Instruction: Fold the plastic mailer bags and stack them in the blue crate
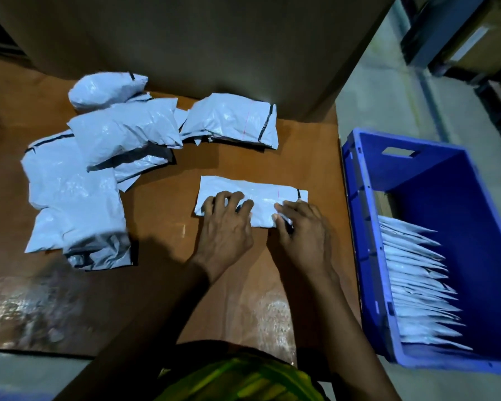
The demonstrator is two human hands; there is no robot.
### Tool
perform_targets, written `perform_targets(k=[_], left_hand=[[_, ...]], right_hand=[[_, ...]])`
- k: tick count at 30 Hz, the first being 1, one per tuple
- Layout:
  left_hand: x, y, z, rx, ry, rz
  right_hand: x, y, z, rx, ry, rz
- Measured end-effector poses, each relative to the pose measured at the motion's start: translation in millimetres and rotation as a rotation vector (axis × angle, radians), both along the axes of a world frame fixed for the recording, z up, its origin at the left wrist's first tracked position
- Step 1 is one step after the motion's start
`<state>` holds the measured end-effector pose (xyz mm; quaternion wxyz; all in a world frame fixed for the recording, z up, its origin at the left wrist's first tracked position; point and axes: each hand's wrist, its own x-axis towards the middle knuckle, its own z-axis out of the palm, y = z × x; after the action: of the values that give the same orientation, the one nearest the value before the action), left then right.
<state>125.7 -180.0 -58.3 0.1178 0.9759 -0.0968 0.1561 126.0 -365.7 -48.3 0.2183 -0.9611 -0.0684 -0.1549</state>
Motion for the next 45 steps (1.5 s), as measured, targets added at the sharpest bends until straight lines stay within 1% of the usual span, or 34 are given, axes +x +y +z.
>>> perform_targets(k=[3,5,7,9,11,14,18,20,22,24,27,29,33,38,40,43,45], left_hand=[[0,7,2,-0.101,-0.013,-0.040],[-7,14,2,-0.152,-0.052,-0.049],[-12,20,2,-0.189,-0.129,-0.023],[-17,22,-1,-0.205,-0.148,0.017],[-22,20,-3,-0.144,-0.075,0.044],[-18,20,1,-0.082,0.023,0.040],[-11,32,12,-0.082,0.144,0.003],[-12,37,18,-0.094,0.123,-0.013],[-6,31,25,-0.102,0.041,-0.070],[11,24,27,-0.079,0.000,-0.119],[31,26,12,0.075,0.139,-0.126],[32,32,-8,0.128,0.140,-0.115],[22,33,-14,0.116,0.108,-0.131],[28,36,-19,0.108,0.128,-0.178],[34,35,-21,0.069,0.184,-0.182],[46,34,-14,-0.008,0.376,-0.151],[49,34,-8,-0.019,0.457,-0.125]], right_hand=[[1,14,15,-0.049,-0.022,-0.024],[-10,29,15,-0.034,-0.051,0.002],[-18,39,4,-0.001,-0.062,0.015],[-20,39,-10,0.046,-0.059,0.010],[-18,36,-16,0.039,-0.041,0.018],[-17,32,-5,0.032,0.032,0.029],[5,13,13,0.172,0.220,0.135],[15,8,18,0.212,0.206,0.147],[23,10,18,0.174,0.132,0.115],[29,19,17,0.065,0.152,0.111],[33,25,8,-0.051,0.208,0.124],[28,24,-1,-0.078,0.209,0.140],[16,29,-17,-0.205,0.142,0.096],[18,34,-21,-0.241,0.120,0.018],[21,37,-23,-0.221,0.130,-0.002],[29,39,-22,-0.201,0.204,-0.025],[30,40,-18,-0.206,0.261,-0.023]])
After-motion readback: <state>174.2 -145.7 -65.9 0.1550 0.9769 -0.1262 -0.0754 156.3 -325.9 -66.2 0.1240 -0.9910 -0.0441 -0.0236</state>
